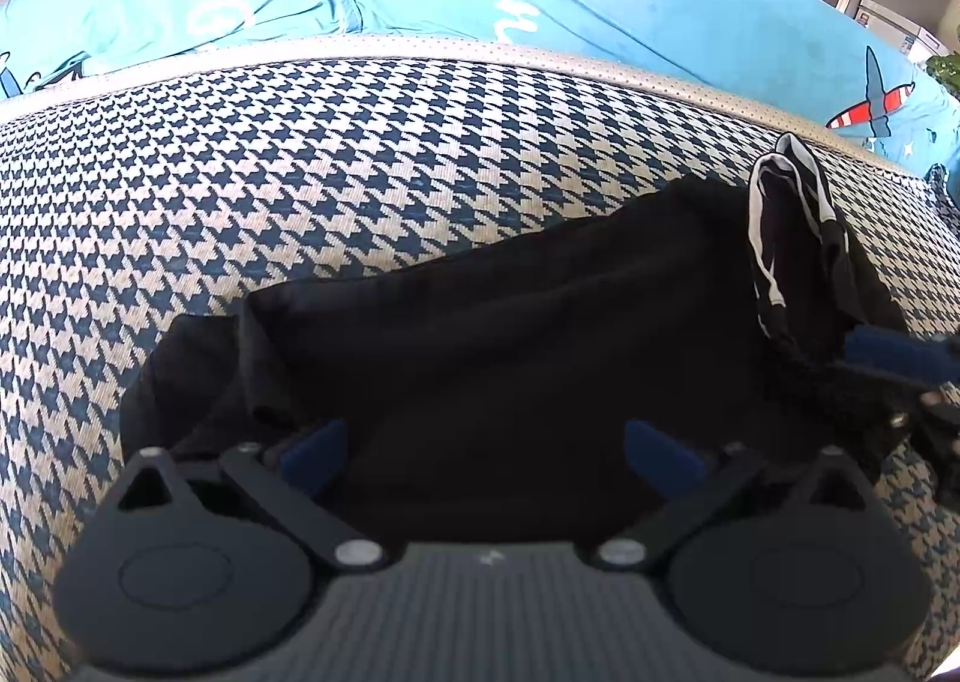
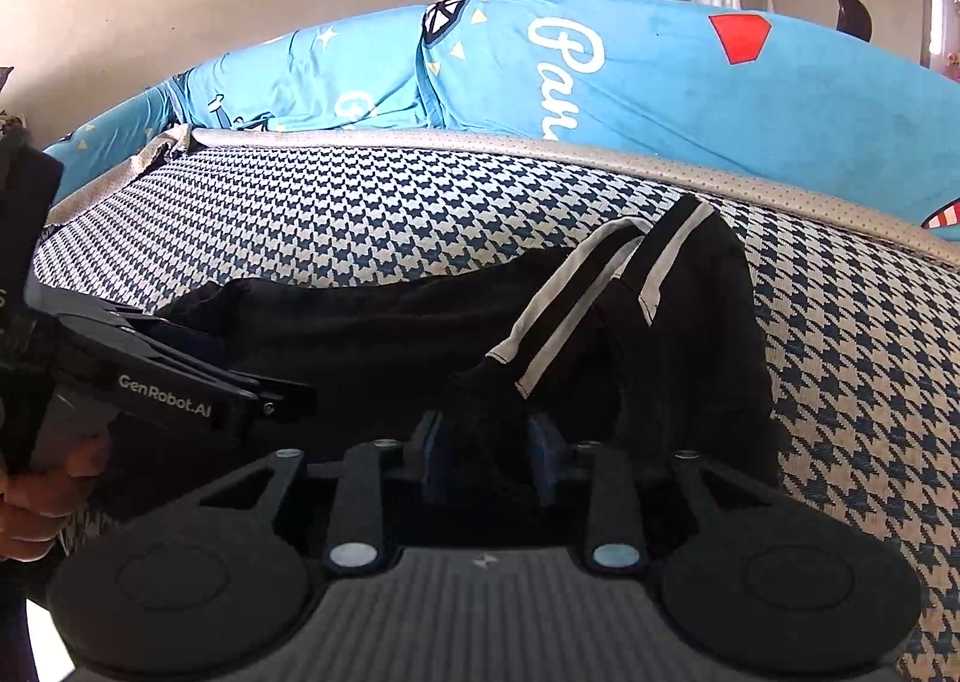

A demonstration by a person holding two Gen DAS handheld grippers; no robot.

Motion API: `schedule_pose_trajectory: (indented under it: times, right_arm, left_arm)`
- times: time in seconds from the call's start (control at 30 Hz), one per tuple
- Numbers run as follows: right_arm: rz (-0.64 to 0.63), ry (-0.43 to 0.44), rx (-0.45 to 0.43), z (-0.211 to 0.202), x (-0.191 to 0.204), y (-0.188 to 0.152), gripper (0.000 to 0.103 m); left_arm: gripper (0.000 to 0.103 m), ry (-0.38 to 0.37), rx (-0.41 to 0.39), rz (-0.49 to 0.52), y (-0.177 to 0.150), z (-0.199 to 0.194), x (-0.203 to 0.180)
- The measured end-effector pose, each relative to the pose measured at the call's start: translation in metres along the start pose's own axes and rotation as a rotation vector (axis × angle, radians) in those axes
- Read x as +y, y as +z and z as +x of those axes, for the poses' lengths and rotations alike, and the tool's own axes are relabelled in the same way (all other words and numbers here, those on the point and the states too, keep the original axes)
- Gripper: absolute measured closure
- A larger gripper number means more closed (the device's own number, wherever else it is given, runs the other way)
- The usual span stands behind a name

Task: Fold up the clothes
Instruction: 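Lift the striped edge with the right gripper and fold it over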

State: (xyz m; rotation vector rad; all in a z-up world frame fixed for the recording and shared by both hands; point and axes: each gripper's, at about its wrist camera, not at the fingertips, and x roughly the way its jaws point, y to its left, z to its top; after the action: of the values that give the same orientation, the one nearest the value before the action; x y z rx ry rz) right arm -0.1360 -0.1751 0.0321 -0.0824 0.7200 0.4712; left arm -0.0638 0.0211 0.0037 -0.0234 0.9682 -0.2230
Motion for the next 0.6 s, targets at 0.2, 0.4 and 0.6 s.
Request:
schedule_pose_trajectory:
  times: [0.2, 0.4, 0.6]
  right_arm:
    - [0.026, -0.061, -0.099, -0.023, -0.005, 0.013, 0.063]
    - [0.046, -0.200, -0.130, -0.013, -0.018, 0.024, 0.055]
    - [0.026, -0.242, -0.122, 0.007, -0.015, 0.030, 0.052]
  left_arm:
    - [0.000, 0.002, 0.000, 0.007, -0.003, -0.001, 0.003]
    - [0.000, -0.007, 0.001, 0.004, -0.004, -0.004, -0.002]
    - [0.000, -0.010, 0.002, -0.004, -0.003, -0.005, 0.001]
